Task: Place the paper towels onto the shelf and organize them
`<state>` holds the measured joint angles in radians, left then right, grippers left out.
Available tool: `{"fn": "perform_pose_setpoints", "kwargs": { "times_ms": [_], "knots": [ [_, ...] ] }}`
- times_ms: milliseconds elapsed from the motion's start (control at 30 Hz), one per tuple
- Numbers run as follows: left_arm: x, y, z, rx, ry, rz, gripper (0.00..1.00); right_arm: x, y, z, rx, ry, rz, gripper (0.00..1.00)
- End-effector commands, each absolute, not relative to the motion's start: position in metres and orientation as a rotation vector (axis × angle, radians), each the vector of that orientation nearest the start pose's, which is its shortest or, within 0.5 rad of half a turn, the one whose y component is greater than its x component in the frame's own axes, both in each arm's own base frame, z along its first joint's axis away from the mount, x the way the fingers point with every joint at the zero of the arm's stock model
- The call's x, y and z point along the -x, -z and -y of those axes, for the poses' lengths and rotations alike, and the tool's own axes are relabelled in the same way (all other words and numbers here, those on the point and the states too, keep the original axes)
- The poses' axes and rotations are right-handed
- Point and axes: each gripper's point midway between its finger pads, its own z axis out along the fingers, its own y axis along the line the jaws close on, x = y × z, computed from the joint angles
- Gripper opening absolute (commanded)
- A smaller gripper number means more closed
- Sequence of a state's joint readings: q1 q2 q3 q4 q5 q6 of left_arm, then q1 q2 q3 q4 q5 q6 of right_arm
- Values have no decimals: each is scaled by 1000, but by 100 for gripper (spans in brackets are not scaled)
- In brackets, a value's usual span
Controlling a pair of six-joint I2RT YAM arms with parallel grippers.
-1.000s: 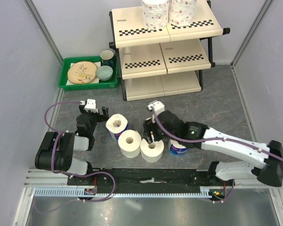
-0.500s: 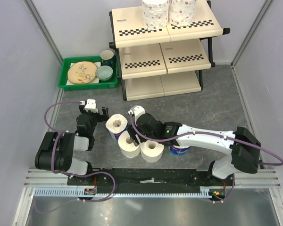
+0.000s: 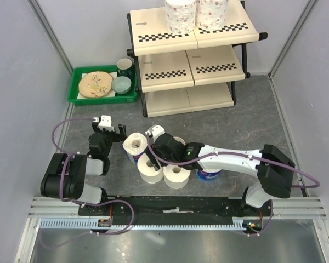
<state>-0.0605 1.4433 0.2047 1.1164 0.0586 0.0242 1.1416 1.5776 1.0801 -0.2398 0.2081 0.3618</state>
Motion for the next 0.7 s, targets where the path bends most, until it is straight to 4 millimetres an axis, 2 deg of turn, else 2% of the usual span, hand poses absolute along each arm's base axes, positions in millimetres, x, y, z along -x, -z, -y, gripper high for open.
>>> {"fn": "perform_pose_setpoints", "kwargs": {
  "times_ms": [0,167,300,400,500,533,633,667],
  "knots": [
    [-370,-107,32,-139,67,-1634,100,-203,-124,-391,781,-549,-2173,75],
    [-370,-107,32,-139,67,-1634,100,-204,-117,-390,780,-531,-2189,70],
    [-370,-107,33,-141,68,-1633,100,-210,-124,-387,722,-510,-2177,53],
    [-370,-107,32,-139,67,-1633,100,-218,-154,-382,652,-515,-2113,47],
    [-370,-107,32,-139,67,-1634,100,-226,-202,-371,571,-522,-2023,45],
    [-370,-107,32,-139,67,-1633,100,-227,-225,-366,539,-543,-1982,45],
    [-370,-107,33,-141,68,-1633,99,-233,-277,-350,452,-582,-1891,43],
    [-370,-107,32,-137,67,-1633,100,-234,-287,-345,434,-593,-1873,42]
  ]
}}
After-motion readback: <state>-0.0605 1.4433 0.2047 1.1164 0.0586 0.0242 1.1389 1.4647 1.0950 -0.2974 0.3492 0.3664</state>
